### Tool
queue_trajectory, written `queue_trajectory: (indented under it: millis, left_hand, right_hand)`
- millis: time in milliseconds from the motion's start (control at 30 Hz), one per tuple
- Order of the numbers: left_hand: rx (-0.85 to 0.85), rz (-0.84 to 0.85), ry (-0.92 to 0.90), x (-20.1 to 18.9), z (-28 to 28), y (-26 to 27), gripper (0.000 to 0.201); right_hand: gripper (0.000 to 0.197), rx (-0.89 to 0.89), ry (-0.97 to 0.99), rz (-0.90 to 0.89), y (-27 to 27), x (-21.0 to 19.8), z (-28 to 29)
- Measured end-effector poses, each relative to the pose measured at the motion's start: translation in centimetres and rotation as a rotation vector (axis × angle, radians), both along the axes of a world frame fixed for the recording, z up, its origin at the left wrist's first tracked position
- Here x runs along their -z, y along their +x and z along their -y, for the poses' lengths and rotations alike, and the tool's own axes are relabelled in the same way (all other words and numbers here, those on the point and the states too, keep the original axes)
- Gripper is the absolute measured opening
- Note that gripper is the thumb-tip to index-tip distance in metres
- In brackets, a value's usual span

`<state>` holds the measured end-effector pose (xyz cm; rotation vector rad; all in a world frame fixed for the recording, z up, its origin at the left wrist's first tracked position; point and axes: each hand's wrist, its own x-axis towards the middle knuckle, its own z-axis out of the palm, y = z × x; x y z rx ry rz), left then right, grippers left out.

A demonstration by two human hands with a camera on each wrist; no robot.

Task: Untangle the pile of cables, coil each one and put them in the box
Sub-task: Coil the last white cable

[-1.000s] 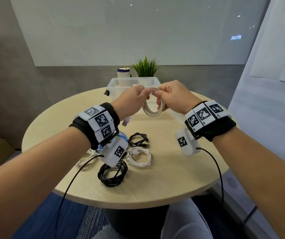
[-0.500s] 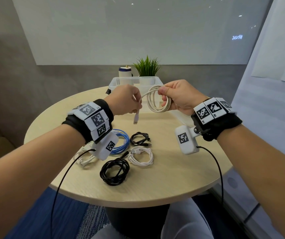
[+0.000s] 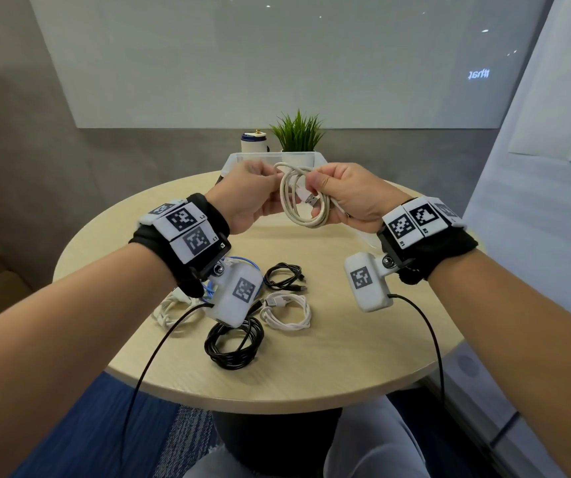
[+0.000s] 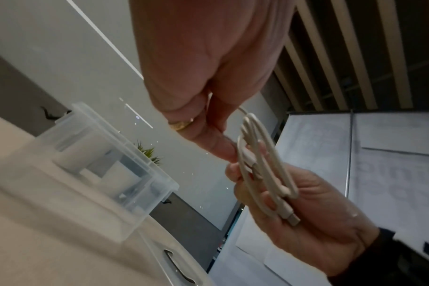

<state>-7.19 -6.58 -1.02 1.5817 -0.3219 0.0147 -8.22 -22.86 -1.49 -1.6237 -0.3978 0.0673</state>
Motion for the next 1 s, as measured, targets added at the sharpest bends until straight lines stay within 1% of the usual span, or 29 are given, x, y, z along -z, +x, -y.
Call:
queue_trajectory:
  millis: [67,133,200,267,333,433,467,533,633,667,733,833,900,1000]
  left_hand:
    - [0.068,-0.061,-0.014,0.0,0.0,-0.2,0.023]
    - [0.134,-0.120,-0.033,0.0,0.0,-0.5,0.019]
    - [0.173,-0.142,-0.025,0.3,0.3,-0.5,0.018]
    - [0.126,-0.120,-0.025,0.6,0.7,-0.5,0.019]
    - [0.059,-0.121,-0.070,0.8,1.2,-0.5,0.012]
    - [0.027,-0.163,-0.113,0.8,1.6,-0.7,0.024]
    - [0.042,-0.173,-0.084,0.7,1.6,-0.8,0.026]
    - [0.082,-0.173,0.034,0.7,1.5,-1.0,0.028]
    - [0.113,-0.160,0.191,0.6,1.5,-1.1,0.023]
    - [0.102,-0.154,0.223,0.5,1.6,-1.1,0.025]
    - [0.071,-0.152,0.284,0.3,1.6,-1.0,0.039]
    - [0.049,-0.182,0.359,0.2,1.3,-0.7,0.051]
    - [0.064,-0.197,0.381,0.3,0.9,-0.5,0.050]
    - [0.085,-0.131,0.433,0.8,0.6,-0.3,0.045]
  right_hand:
    - [0.018,0.047,0.026,0.017,0.1,0.0,0.0]
    - [0.016,0.140,0.059,0.036,0.4,0.0,0.0]
    - [0.015,0.233,0.070,0.055,0.9,0.1,0.2]
    - [0.018,0.261,0.055,0.069,1.1,0.3,0.2]
    - [0.017,0.236,0.041,0.071,1.1,0.5,0.0]
    - [0.019,0.210,0.041,0.083,1.1,0.7,0.0]
    - [0.019,0.227,0.008,0.106,1.2,0.8,0.1]
    - [0.019,0.273,-0.082,0.163,1.4,1.0,0.3]
    - [0.015,0.285,-0.123,0.213,1.5,1.1,0.4]
    - [0.013,0.279,-0.126,0.225,1.4,1.1,0.4]
    - [0.016,0.268,-0.160,0.252,1.2,0.8,0.3]
    - [0.018,0.232,-0.277,0.288,0.9,0.5,0.3]
    - [0.018,0.192,-0.337,0.271,0.7,0.4,0.4]
    - [0.020,0.128,-0.338,0.183,0.7,0.6,0.3]
